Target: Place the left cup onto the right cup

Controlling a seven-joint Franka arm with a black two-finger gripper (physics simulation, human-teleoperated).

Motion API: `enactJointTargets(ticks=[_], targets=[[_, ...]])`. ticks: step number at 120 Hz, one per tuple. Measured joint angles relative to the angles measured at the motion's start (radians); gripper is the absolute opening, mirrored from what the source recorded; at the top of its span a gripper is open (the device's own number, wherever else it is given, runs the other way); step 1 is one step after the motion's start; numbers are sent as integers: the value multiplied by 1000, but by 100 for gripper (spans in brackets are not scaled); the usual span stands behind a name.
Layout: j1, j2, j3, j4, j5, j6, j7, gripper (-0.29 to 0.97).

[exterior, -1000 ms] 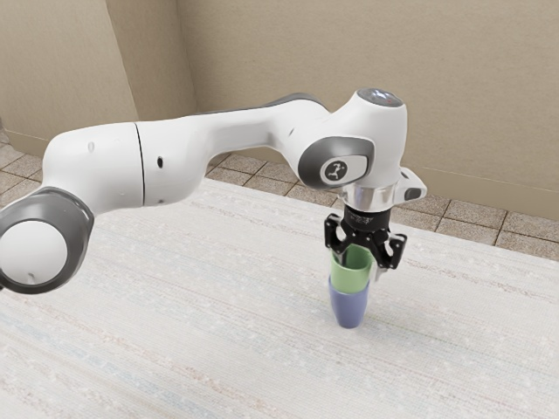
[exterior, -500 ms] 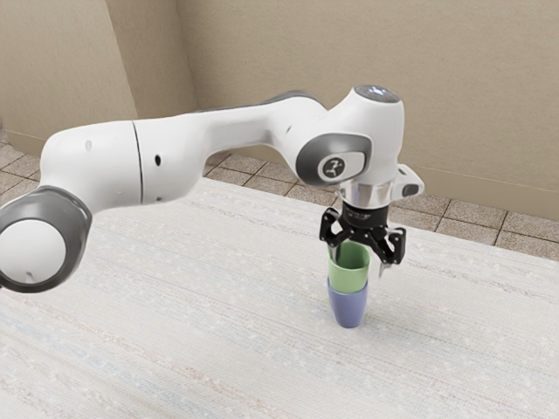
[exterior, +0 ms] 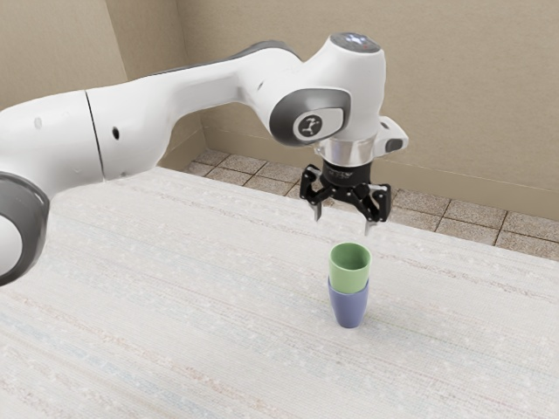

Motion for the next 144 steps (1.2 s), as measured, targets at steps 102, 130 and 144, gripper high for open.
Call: enactJointTargets(ticks=[102,130,144], targets=[[72,-224,319,-113,-248,-112,229,68],[97,-257,428,-124,-333,-118,360,68],[104,-262,460,-125,-355,-119,420,68]])
